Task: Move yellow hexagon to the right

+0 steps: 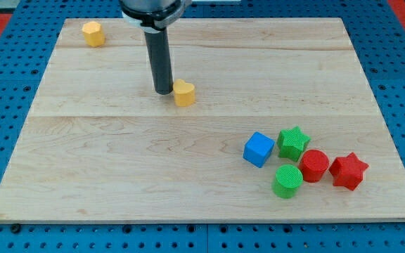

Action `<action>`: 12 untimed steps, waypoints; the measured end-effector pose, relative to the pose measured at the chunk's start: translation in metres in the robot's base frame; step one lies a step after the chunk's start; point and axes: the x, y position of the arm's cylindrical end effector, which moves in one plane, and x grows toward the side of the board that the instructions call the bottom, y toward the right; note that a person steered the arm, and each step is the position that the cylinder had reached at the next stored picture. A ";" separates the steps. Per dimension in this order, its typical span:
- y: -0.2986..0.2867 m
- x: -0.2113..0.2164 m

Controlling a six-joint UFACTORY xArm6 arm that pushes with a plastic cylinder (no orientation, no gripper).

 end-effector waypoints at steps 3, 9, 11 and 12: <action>0.108 0.041; -0.237 -0.128; -0.097 -0.134; -0.040 -0.148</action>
